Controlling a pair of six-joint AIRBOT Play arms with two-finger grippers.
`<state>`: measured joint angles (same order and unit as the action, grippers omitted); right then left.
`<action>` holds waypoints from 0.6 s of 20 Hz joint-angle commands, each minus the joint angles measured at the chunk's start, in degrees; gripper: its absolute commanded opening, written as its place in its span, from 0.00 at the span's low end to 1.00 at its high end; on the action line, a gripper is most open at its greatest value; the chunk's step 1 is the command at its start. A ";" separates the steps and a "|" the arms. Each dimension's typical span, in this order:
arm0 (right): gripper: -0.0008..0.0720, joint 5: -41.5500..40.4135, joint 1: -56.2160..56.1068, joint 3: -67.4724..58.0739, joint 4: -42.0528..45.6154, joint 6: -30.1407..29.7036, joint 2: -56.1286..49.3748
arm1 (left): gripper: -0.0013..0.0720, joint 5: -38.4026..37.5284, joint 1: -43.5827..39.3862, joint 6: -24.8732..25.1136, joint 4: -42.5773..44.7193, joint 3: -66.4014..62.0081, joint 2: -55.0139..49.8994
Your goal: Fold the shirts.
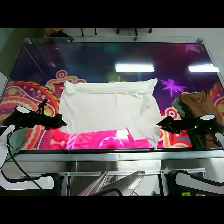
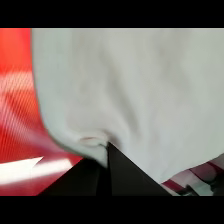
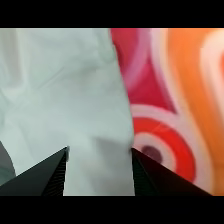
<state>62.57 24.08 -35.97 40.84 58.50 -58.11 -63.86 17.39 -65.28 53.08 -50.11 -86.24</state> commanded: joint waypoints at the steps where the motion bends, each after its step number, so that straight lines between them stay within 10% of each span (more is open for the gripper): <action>1: 0.64 -2.78 -2.80 0.59 0.42 -0.04 -2.03 | 0.04 -1.51 -1.62 0.22 -1.64 -3.28 0.22; 3: 0.63 -2.75 -3.61 0.59 -0.37 -0.17 -2.21 | 0.04 -1.92 -1.16 0.11 -1.62 -3.82 0.24; 6: 0.12 -2.56 -4.94 0.57 -2.12 -1.49 -2.14 | 0.04 -2.12 -0.52 0.11 -1.64 -3.76 0.22; 12: 0.04 1.90 -1.49 0.55 4.98 6.91 5.97 | 0.04 -11.65 4.76 -0.66 2.73 -3.72 0.87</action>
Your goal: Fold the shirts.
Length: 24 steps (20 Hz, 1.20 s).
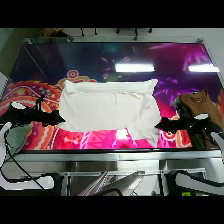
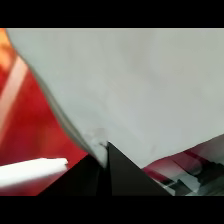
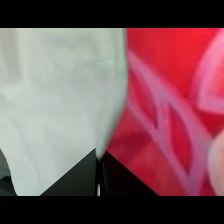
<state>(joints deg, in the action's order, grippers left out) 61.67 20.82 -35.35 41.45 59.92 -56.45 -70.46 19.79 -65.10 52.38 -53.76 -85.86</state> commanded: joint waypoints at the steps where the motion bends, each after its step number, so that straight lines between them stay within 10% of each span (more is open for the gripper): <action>1: 0.04 3.58 3.17 -0.02 6.82 8.04 7.15 | 0.04 -5.99 3.32 -1.90 6.45 -0.07 1.57; 12: 0.03 10.03 13.66 0.02 -1.33 4.37 25.35 | 0.04 -8.04 6.54 -4.44 8.85 -0.46 12.33; 17: 0.03 -4.35 4.59 -4.07 -20.50 -7.56 12.79 | 0.04 -4.90 1.18 -4.63 0.20 -13.33 6.99; 24: 0.04 -16.09 -6.86 -24.28 -20.61 -10.80 -13.70 | 0.04 -2.47 -5.55 -5.51 -1.36 -33.14 -11.21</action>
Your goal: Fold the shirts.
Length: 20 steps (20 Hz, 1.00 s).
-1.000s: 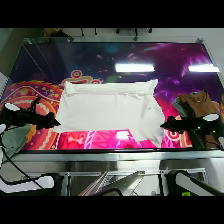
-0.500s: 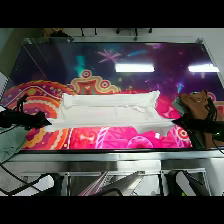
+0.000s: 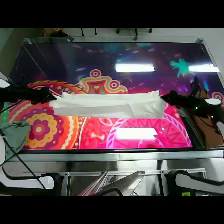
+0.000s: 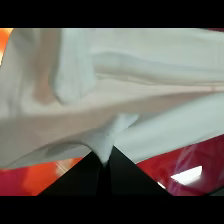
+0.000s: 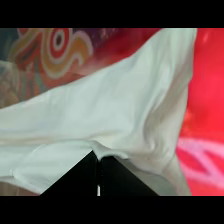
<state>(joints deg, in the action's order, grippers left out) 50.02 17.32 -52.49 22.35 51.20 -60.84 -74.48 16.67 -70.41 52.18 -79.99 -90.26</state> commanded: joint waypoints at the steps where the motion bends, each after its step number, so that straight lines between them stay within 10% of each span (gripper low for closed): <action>1: 0.04 -5.03 -3.91 -9.01 -1.53 -2.56 -11.80 | 0.04 1.66 -2.71 -0.48 -1.16 -8.96 -9.33; 5: 0.04 -5.20 -3.48 -12.50 -1.38 -3.56 -18.12 | 0.04 1.36 -3.06 -2.56 -1.16 -14.97 -17.79; 7: 0.50 -2.82 -2.38 -12.76 -1.38 -5.79 -17.77 | 0.05 -0.59 -3.04 -4.02 -1.16 -17.33 -20.06; 8: 0.69 0.66 -1.05 -13.55 -0.37 -6.29 -17.11 | 0.36 -1.81 -2.80 -4.20 -1.16 -18.45 -20.52; 9: 0.74 3.96 0.50 -14.49 2.25 -6.25 -16.28 | 0.92 -3.06 -2.82 -4.24 -1.18 -19.85 -20.61; 10: 0.74 6.49 2.19 -15.19 5.73 -5.97 -15.45 | 0.97 -4.52 -2.82 -4.46 -1.18 -21.46 -20.61; 11: 0.97 7.41 3.91 -15.34 9.44 -3.19 -14.95 | 0.97 -5.90 -2.82 -4.52 -1.16 -23.54 -20.59; 20: 0.98 13.00 0.55 -15.34 14.95 0.63 -21.59 | 0.97 -14.32 -3.06 -10.27 -1.29 -35.76 -20.57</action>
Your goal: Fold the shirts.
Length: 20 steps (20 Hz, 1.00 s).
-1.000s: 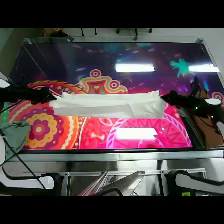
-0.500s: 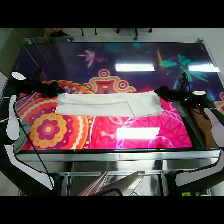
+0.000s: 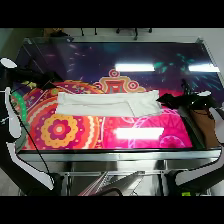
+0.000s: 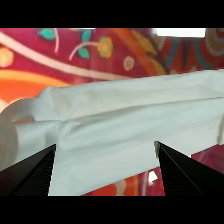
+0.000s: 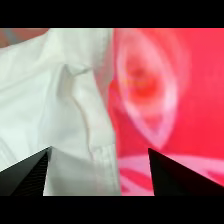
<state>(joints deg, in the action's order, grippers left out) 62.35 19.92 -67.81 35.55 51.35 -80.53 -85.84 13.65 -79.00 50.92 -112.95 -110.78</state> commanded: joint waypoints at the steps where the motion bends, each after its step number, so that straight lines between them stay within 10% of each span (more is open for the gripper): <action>1: 0.97 0.26 -2.97 -0.02 1.73 0.48 -2.36 | 0.97 -3.26 -0.04 -2.10 -0.04 -3.23 -0.04; 3: 0.95 -1.33 -4.94 -0.02 1.57 0.50 -3.19 | 0.97 -3.13 -0.31 -2.14 -0.24 -2.69 0.33; 5: 0.41 -2.03 -6.34 -0.04 1.09 0.46 -3.52 | 0.97 -3.13 -1.27 -2.14 -0.26 -1.73 0.55; 7: 0.12 -1.44 -6.82 -1.05 0.39 0.04 -3.32 | 0.95 -3.19 -2.71 -2.14 -0.24 -1.25 0.50; 8: 0.03 -0.37 -6.95 -2.03 0.22 0.11 -2.86 | 0.77 -3.04 -3.65 -2.10 -0.55 -1.25 0.52; 12: 0.04 6.14 -6.54 -9.66 0.81 3.06 2.95 | 0.04 -1.95 -11.58 -1.03 -3.93 -1.20 0.35; 20: 0.04 29.70 -1.70 -30.25 -0.07 14.10 9.53 | 0.04 23.37 -44.37 -2.80 -4.63 -1.51 -10.47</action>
<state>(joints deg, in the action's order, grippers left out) 83.05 16.86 -91.72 36.16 61.17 -72.51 -75.33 -19.75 -80.42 46.50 -114.19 -117.03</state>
